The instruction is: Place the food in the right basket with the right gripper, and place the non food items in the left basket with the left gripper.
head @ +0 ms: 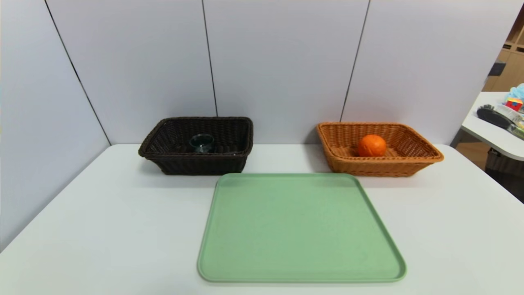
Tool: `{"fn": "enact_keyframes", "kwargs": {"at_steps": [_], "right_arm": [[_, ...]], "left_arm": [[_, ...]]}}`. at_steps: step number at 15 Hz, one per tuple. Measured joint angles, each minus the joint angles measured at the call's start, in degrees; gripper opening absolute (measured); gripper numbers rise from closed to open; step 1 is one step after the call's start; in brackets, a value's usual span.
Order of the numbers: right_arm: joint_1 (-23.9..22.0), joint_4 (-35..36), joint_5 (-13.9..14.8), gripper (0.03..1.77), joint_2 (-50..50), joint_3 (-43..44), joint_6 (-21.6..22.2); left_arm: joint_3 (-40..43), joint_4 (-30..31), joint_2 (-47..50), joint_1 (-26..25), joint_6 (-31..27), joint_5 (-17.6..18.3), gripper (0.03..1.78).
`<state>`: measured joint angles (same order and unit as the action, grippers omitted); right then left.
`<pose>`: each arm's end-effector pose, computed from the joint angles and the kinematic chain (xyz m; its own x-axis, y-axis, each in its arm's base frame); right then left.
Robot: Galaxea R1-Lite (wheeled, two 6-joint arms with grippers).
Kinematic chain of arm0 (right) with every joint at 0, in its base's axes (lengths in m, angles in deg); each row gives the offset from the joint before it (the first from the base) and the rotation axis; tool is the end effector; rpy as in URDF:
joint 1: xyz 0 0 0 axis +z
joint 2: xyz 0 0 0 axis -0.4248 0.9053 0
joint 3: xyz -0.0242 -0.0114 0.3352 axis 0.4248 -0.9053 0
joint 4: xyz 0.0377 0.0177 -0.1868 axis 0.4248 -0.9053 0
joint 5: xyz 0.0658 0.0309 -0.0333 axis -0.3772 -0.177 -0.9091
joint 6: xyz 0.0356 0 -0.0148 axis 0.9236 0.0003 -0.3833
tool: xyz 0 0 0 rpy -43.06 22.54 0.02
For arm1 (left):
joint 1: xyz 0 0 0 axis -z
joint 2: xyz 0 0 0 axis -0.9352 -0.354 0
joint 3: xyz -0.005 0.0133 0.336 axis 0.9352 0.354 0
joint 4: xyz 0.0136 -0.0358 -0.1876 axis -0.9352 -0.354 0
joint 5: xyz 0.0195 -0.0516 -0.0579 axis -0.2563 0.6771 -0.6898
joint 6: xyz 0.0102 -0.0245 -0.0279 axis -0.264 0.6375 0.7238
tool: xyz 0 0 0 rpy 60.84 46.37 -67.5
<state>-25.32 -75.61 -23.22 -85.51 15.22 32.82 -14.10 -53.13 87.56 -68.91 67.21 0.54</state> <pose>-0.0420 0.0002 0.0763 1.0000 -0.0008 0.0086 0.0008 1.0000 -0.0009 -0.0419 0.0008 0.0799 0.9993 0.0056 0.0374 -0.0005 0.9911 -0.1335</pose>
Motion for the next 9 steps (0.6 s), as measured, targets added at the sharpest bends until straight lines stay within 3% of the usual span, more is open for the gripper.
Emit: {"fn": "enact_keyframes", "kwargs": {"at_steps": [4,9], "right_arm": [[0.0,0.0,-0.05,1.7,0.0,-0.02,-0.02],[0.0,-0.11,-0.09,1.7,0.0,-0.02,0.05]], "left_arm": [[0.0,0.06,0.0,0.0,-2.45,-0.05,1.69],[-0.02,-2.38,0.0,0.0,-10.92,0.52,1.69]]}}
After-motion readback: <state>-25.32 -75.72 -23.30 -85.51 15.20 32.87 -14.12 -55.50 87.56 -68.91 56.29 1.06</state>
